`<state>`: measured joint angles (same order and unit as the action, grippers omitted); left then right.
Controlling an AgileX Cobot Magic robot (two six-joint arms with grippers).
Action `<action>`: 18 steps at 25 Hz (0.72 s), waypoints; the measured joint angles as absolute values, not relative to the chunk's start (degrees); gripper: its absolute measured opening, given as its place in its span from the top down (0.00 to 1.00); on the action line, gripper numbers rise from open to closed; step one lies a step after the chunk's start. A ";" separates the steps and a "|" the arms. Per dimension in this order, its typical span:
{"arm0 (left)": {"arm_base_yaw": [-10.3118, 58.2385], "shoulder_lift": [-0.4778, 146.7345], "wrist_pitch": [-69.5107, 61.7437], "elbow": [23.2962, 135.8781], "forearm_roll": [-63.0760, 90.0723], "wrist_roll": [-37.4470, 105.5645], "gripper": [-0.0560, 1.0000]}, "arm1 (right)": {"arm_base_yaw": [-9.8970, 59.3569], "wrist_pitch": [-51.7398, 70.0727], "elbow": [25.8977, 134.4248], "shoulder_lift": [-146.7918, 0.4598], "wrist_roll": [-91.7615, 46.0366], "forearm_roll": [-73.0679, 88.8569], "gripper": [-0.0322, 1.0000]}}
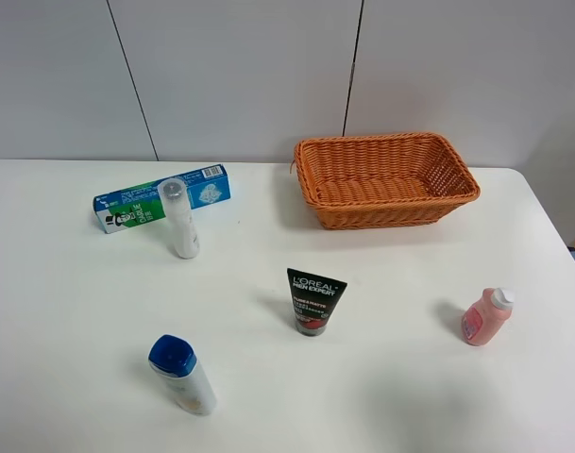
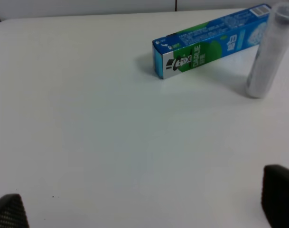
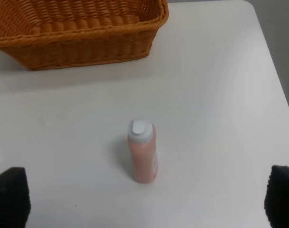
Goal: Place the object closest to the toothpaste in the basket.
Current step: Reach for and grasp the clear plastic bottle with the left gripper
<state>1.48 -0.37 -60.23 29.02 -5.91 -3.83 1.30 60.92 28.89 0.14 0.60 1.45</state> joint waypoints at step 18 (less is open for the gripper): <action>1.48 0.47 -59.56 29.31 -8.10 -3.94 0.00 | 1.30 60.92 28.89 0.14 0.60 1.45 0.01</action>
<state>1.48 0.47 -59.56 29.31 -8.10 -3.94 1.30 60.92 28.89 0.14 0.60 1.45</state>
